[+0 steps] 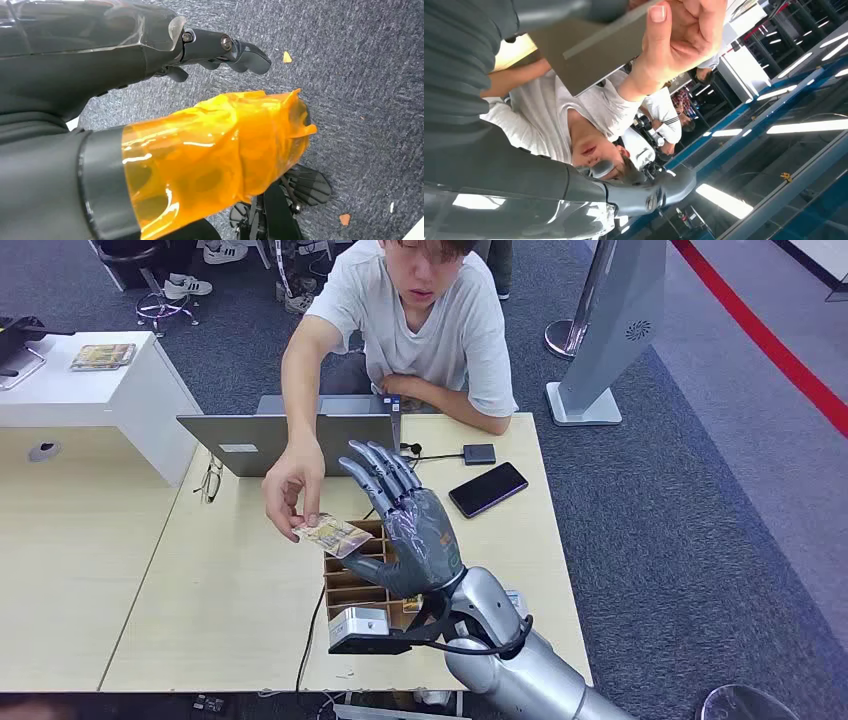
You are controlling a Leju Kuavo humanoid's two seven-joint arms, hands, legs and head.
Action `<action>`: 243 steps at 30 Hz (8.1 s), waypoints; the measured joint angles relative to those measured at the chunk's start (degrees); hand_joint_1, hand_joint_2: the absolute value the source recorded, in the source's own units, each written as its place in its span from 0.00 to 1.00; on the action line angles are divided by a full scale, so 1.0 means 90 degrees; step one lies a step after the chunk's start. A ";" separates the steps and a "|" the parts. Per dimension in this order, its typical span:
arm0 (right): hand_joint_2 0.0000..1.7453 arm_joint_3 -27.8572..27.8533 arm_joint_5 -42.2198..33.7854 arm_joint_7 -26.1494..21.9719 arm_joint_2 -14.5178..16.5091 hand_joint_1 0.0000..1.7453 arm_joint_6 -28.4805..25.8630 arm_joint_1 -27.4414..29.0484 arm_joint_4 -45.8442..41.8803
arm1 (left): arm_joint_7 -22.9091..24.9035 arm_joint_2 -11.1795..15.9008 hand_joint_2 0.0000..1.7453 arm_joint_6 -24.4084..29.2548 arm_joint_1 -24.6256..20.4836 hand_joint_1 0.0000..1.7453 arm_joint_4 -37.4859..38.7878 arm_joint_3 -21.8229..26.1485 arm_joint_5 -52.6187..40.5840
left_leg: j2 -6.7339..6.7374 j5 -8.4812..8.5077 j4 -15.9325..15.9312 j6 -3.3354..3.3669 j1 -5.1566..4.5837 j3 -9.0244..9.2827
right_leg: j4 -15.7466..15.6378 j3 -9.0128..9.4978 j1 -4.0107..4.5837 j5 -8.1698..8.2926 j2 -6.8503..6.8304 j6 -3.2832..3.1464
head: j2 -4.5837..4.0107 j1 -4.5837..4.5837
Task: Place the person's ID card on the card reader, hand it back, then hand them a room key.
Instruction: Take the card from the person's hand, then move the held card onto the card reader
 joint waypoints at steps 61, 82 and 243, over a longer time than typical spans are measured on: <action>1.00 -0.0900 -0.5380 -0.0913 -0.0260 1.00 0.3681 0.0429 -0.0367 | -0.0110 -0.0003 0.00 -0.0018 0.0027 0.00 0.0000 0.0714 0.0002 | -0.0001 0.0000 0.0000 0.0000 0.0000 0.0001 | -0.0001 -0.0003 0.0000 0.0000 0.0000 0.0000 | 0.0000 -0.0001; 1.00 -0.1863 -0.6311 -0.0744 -0.0685 1.00 0.4400 0.0873 0.0146 | -0.0121 -0.0005 0.00 -0.0021 0.0020 0.00 0.0000 0.1457 0.0002 | -0.0001 -0.0001 0.0000 0.0001 -0.0001 0.0000 | -0.0002 -0.0003 -0.0001 0.0000 0.0000 0.0000 | 0.0000 0.0000; 1.00 -0.0675 -0.4265 -0.0132 -0.3154 1.00 0.5130 0.0251 0.1848 | -0.0382 0.0213 0.00 0.0030 0.0137 0.00 -0.0328 0.0948 -0.0356 | -0.0004 -0.0002 0.0002 0.0003 -0.0002 0.0000 | -0.0003 0.0003 -0.0002 0.0002 -0.0004 0.0002 | 0.0000 -0.0002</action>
